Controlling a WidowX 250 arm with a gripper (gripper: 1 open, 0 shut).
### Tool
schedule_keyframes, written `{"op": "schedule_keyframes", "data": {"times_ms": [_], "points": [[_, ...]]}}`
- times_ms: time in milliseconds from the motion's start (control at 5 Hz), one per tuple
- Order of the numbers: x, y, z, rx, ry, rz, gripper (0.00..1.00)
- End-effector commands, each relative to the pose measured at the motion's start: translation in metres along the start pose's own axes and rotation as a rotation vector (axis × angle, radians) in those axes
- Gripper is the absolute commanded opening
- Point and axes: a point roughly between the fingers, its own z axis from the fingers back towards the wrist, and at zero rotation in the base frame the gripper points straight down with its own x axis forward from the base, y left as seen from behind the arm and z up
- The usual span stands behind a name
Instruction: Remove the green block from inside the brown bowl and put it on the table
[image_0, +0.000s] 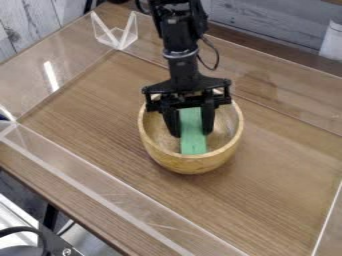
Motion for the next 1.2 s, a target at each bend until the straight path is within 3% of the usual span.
{"op": "schedule_keyframes", "data": {"times_ms": [0, 400, 600, 1000], "points": [[0.009, -0.006, 0.032, -0.049, -0.077, -0.01, 0.0], [0.014, -0.002, 0.059, -0.097, -0.084, -0.007, 0.0], [0.024, 0.012, 0.075, -0.123, -0.097, 0.022, 0.0], [0.058, 0.075, 0.095, -0.136, -0.146, 0.119, 0.0]]}}
